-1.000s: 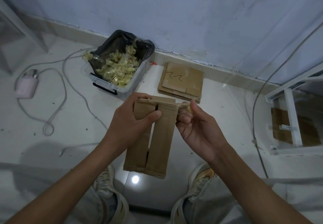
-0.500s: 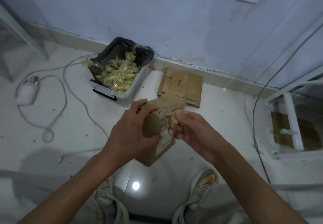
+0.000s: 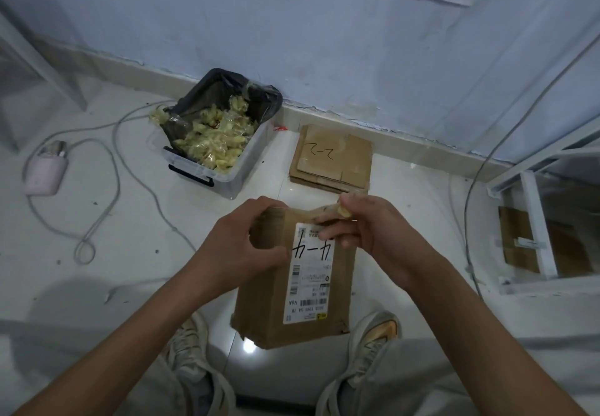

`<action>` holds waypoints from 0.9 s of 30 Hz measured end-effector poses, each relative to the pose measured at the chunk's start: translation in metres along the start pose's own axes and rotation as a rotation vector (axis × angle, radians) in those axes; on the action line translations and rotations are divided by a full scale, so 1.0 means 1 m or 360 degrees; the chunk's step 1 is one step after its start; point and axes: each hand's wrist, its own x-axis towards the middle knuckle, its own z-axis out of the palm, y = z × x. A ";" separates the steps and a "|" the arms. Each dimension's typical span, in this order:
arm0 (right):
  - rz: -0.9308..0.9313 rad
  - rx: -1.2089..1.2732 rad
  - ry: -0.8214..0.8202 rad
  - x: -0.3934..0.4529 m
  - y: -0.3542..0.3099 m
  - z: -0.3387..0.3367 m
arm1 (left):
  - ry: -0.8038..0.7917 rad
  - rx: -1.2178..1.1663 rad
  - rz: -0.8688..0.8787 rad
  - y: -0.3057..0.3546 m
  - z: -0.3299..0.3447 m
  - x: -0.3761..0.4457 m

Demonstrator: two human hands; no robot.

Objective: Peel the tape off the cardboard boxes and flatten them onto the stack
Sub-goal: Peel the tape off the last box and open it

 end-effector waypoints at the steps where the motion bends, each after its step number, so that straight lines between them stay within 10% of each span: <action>1: 0.0003 -0.0008 0.0015 0.000 -0.001 -0.001 | -0.0005 0.0037 0.0007 0.000 -0.001 0.001; 10: -0.0099 0.1112 -0.0073 -0.007 0.006 -0.002 | -0.0134 -0.0110 -0.0075 0.000 -0.021 0.005; 27: -0.0188 0.0179 -0.0143 0.001 0.023 0.027 | 0.0024 0.0255 0.0046 -0.010 -0.005 0.004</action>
